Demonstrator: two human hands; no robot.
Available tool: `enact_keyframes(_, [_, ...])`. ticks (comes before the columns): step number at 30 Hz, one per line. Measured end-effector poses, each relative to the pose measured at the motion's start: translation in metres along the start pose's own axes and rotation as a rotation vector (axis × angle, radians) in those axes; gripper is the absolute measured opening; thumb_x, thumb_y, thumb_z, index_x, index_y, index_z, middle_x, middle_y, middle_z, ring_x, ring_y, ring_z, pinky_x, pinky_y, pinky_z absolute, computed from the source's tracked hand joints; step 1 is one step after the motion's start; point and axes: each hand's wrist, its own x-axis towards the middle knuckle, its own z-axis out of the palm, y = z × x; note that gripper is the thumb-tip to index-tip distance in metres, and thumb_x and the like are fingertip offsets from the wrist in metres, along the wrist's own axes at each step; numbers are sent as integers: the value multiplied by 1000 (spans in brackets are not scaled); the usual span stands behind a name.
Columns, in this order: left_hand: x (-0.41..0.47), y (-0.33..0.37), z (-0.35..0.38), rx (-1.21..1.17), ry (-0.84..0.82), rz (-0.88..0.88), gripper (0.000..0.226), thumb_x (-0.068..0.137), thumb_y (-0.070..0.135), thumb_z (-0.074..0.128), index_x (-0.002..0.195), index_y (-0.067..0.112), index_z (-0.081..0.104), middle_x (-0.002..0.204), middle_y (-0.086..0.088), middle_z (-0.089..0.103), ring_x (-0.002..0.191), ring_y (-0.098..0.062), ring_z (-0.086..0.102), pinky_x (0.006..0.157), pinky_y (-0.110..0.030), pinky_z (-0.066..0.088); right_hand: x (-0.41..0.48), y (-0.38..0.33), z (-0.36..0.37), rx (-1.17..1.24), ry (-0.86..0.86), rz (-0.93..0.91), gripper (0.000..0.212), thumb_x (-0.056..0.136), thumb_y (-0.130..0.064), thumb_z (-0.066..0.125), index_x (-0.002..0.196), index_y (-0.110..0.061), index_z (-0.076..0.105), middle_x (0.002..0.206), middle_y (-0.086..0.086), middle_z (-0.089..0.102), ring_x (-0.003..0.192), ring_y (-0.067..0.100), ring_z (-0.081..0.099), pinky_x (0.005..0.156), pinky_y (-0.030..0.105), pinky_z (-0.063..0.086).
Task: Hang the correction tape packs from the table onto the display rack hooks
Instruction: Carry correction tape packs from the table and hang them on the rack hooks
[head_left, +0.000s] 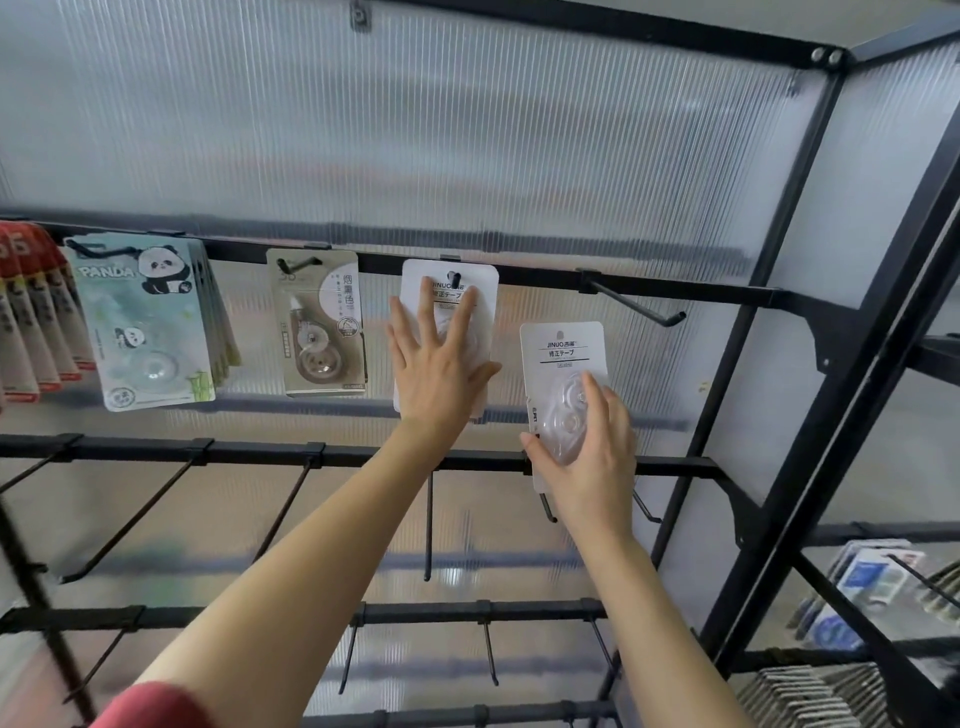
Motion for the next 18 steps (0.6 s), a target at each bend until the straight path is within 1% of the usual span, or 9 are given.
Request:
enact_keyframes(2, [-5, -5, 0, 0, 49, 50, 88, 82, 55, 63, 152, 31, 15, 160, -13, -3, 142, -48, -10, 114, -56, -8, -1, 0, 0, 3, 10, 1, 83, 76, -42, 74, 144, -14, 35, 143, 14, 38, 130, 34, 39, 95, 58, 45])
enact_keyframes(4, [-13, -14, 3, 4, 125, 120, 91, 77, 56, 67, 150, 28, 22, 159, -17, 10, 141, -52, 0, 111, -56, -4, -4, -1, 0, 8, 15, 16, 84, 76, -46, 70, 145, -17, 33, 143, 14, 38, 130, 34, 39, 94, 58, 46])
enact_keyframes(5, [-18, -19, 4, -4, 148, 149, 90, 77, 59, 64, 149, 27, 21, 158, -17, 12, 141, -51, 1, 111, -56, -3, -7, -1, 0, 11, 17, 28, 84, 76, -46, 70, 145, -17, 33, 143, 13, 38, 130, 33, 38, 95, 58, 46])
enact_keyframes(7, [-31, -31, 5, -39, 139, 187, 82, 83, 66, 46, 149, 30, 14, 160, -12, 6, 144, -42, -4, 114, -51, -6, -12, -1, -1, 15, 26, 46, 85, 76, -41, 75, 145, -16, 34, 142, 14, 39, 130, 33, 38, 97, 57, 45])
enact_keyframes(9, [-42, -46, 3, -60, 119, 200, 77, 87, 70, 29, 151, 30, 12, 161, -9, 2, 146, -34, -7, 116, -46, -8, -16, -2, -2, 14, 42, 60, 85, 75, -37, 78, 145, -15, 36, 141, 15, 40, 130, 34, 38, 97, 57, 44])
enact_keyframes(11, [-51, -63, 0, -45, 110, 189, 74, 89, 66, 27, 151, 30, 12, 161, -7, 2, 146, -30, -7, 116, -45, -6, -20, -7, -3, 19, 64, 60, 83, 76, -39, 77, 145, -15, 37, 141, 16, 41, 129, 36, 39, 96, 58, 44])
enact_keyframes(14, [-57, -86, -6, -7, 74, 146, 73, 89, 64, 27, 152, 32, 10, 160, -4, -3, 147, -27, -9, 117, -44, -6, -23, -26, -1, 23, 130, -12, 79, 77, -52, 63, 142, -14, 39, 138, 17, 43, 125, 35, 42, 94, 56, 46])
enact_keyframes(15, [-58, -92, -10, 8, 63, 135, 73, 88, 65, 26, 152, 32, 8, 160, -4, -4, 147, -27, -9, 117, -44, -6, -24, -35, 1, 22, 145, -47, 78, 77, -54, 60, 141, -14, 40, 138, 17, 43, 124, 34, 43, 94, 55, 47])
enact_keyframes(18, [-59, -102, -21, 10, 35, 122, 76, 87, 66, 24, 152, 30, 10, 161, -5, -2, 147, -27, -9, 118, -46, -4, -22, -61, 8, 4, 156, -160, 74, 77, -53, 58, 139, -14, 42, 137, 19, 46, 124, 34, 45, 94, 50, 44])
